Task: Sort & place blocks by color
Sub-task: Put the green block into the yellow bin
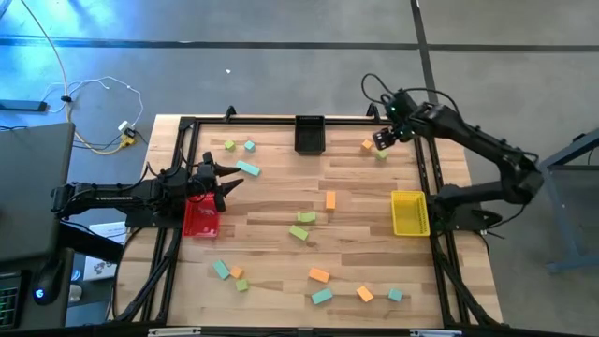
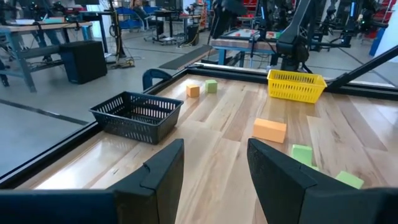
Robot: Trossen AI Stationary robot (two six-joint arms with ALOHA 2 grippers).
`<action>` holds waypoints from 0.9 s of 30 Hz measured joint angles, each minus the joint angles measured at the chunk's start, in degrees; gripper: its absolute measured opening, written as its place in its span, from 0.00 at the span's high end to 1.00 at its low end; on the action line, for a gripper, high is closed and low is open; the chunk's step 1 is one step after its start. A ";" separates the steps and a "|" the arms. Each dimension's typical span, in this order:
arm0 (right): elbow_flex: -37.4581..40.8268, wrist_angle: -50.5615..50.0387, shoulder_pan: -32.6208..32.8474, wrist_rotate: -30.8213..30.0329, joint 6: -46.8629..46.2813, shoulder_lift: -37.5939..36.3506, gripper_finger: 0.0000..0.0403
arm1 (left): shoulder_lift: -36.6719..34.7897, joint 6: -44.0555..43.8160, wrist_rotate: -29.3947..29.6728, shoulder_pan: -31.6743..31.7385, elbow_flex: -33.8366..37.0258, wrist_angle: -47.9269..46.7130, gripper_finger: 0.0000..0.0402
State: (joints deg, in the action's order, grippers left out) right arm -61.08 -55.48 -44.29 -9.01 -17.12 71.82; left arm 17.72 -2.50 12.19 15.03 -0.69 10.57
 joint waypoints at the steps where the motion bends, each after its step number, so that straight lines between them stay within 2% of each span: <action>1: 0.00 -0.04 -0.30 0.68 0.64 1.17 0.44 | 0.00 0.26 0.04 0.00 0.00 0.00 0.59; 14: 0.00 -0.94 -1.11 0.63 3.27 13.43 0.44 | 0.00 -0.29 0.34 -0.02 -0.01 -0.02 0.59; 27: 0.00 -0.31 -1.11 -1.83 3.23 20.39 0.44 | 0.00 -0.29 0.61 -0.02 -0.01 -0.04 0.59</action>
State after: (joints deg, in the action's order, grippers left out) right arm -61.08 -55.80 -45.41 -10.84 -13.89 92.20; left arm 17.72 -2.79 12.80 15.00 -0.70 10.52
